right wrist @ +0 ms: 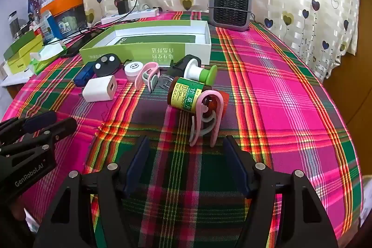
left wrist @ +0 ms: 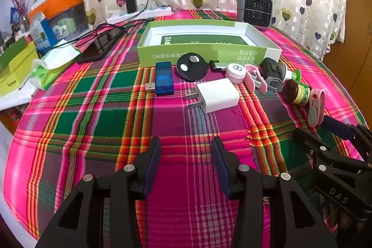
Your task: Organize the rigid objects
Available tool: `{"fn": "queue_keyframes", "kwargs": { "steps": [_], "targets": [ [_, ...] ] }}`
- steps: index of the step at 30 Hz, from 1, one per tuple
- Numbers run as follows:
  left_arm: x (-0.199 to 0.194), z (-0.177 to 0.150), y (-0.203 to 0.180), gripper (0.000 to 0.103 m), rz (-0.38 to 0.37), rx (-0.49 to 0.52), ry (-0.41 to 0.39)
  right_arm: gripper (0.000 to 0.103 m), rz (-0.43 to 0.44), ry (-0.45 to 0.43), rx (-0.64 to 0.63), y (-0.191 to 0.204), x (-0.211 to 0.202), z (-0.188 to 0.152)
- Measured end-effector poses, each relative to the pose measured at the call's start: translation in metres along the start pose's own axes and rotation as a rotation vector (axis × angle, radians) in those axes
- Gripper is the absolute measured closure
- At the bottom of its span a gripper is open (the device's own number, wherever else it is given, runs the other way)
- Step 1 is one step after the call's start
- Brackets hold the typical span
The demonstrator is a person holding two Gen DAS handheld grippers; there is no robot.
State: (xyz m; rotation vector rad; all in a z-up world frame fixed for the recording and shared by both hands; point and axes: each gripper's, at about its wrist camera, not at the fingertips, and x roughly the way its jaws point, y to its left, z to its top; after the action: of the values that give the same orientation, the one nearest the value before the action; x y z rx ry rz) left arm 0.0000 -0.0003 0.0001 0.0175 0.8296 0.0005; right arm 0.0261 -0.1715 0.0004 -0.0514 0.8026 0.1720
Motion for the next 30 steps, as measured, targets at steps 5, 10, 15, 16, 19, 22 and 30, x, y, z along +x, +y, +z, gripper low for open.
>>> {"fn": "queue_keyframes", "kwargs": {
  "steps": [5,10,15,16,19,22,30],
  "targets": [
    [0.0000,0.0001,0.0001,0.060,-0.005,-0.004,-0.001,0.037,-0.002,0.002,-0.003,0.0004,-0.0001,0.0001],
    [0.0000,0.0000,0.0003,0.060,-0.005,-0.005,-0.001,0.037,0.000,0.001,0.000,0.0001,-0.0002,-0.0001],
    [0.0000,-0.0001,0.0001,0.060,-0.005,-0.005,-0.002,0.037,0.000,0.001,0.000,0.0002,-0.0003,-0.0001],
    [0.0000,-0.0001,0.0003,0.060,-0.006,-0.005,-0.002,0.037,0.000,0.001,0.000,0.0002,-0.0003,-0.0001],
    [0.0000,0.0000,0.0002,0.060,-0.005,-0.005,-0.003,0.037,0.000,0.001,0.000,0.0001,-0.0003,-0.0001],
    [0.0000,-0.0001,0.0002,0.060,-0.005,-0.006,-0.003,0.037,0.000,0.001,0.000,0.0002,-0.0003,-0.0001],
    [-0.0001,-0.0001,0.0002,0.060,-0.006,-0.005,-0.004,0.037,0.000,0.000,0.001,0.0002,-0.0001,-0.0002]
  ]
}}
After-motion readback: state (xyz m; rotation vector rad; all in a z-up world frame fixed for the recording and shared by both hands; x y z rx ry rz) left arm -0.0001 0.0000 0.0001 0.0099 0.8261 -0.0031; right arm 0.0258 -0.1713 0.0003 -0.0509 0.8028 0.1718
